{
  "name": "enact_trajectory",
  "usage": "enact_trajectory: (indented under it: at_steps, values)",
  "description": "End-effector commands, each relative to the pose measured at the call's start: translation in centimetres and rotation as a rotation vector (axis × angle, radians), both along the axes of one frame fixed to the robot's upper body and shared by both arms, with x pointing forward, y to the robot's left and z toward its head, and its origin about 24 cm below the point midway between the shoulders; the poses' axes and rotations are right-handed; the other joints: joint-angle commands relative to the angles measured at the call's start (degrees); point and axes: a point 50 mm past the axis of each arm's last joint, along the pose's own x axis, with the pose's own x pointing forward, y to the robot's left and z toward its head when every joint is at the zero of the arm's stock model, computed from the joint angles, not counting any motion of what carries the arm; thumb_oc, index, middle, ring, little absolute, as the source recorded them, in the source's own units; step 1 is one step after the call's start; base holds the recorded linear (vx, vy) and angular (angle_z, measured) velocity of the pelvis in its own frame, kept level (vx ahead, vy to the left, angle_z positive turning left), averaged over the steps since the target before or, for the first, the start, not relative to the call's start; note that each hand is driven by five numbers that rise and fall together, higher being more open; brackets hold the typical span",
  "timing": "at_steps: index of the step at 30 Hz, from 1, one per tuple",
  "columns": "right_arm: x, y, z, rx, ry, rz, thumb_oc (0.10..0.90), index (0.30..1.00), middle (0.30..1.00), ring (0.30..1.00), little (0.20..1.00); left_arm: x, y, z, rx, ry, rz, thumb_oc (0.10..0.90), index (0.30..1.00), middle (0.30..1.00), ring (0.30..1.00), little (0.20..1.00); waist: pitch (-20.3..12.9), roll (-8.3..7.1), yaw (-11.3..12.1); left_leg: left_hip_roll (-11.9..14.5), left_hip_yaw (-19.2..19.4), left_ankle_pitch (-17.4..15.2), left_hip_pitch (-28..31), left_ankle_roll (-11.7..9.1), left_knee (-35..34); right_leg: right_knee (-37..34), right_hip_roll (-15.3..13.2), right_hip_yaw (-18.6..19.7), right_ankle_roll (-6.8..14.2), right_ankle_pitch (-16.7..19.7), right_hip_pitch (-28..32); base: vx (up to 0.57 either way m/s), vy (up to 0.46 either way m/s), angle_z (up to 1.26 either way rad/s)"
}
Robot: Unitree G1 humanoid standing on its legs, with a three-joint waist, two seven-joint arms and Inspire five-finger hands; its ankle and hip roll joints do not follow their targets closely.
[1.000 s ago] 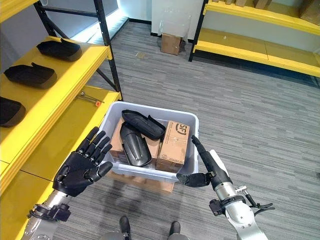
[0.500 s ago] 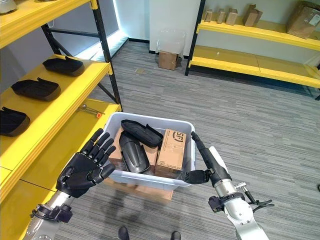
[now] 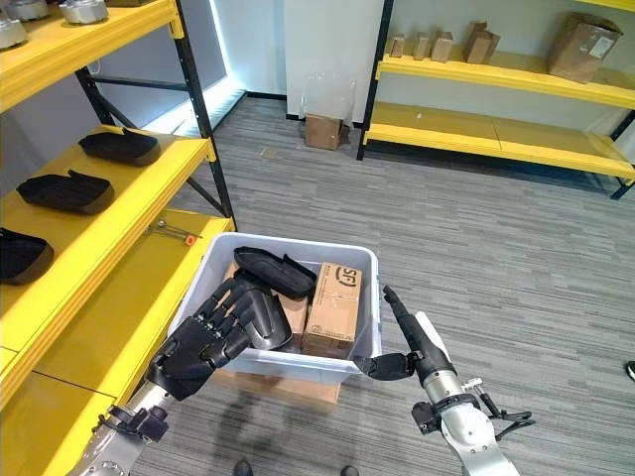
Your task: Move parts from the plastic box to the shelf.
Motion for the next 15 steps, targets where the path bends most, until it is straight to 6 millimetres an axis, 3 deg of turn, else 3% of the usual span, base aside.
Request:
enact_trajectory:
  at_steps: [1,8,15]
  values:
    - [2.5,0.0,5.5,-0.043,-0.32,0.032,0.9,1.0,1.0,1.0,1.0,1.9,0.7,4.0,-0.032,-0.237,0.057,0.9,1.0,1.0,1.0,1.0,-1.9,-1.06,0.2,5.6,-0.7,-4.9,3.0,-2.5,1.7,5.4,-2.4,-2.5,1.3,-5.6,0.3,0.04,0.01,-0.04]
    - [3.7,-0.6,9.5,-0.151,-0.502,0.033,0.9,1.0,1.0,1.0,1.0,1.9,1.3,4.4,-0.024,-0.228,0.064,0.9,1.0,1.0,1.0,1.0,-1.6,-1.28,0.9,5.7,-0.2,-5.0,2.8,-2.5,2.1,5.2,-2.4,-2.9,1.4,-5.2,0.1,0.03,0.002,-0.03]
    - [4.7,-0.4,12.0,-0.273,-0.628,0.06,0.9,1.0,1.0,1.0,1.0,1.8,0.9,4.4,-0.017,-0.22,0.058,0.9,1.0,1.0,1.0,1.0,-1.6,-1.56,1.7,5.8,0.3,-5.1,2.8,-2.4,2.0,4.4,-2.5,-3.4,1.4,-4.8,0.2,0.03,0.009,-0.03]
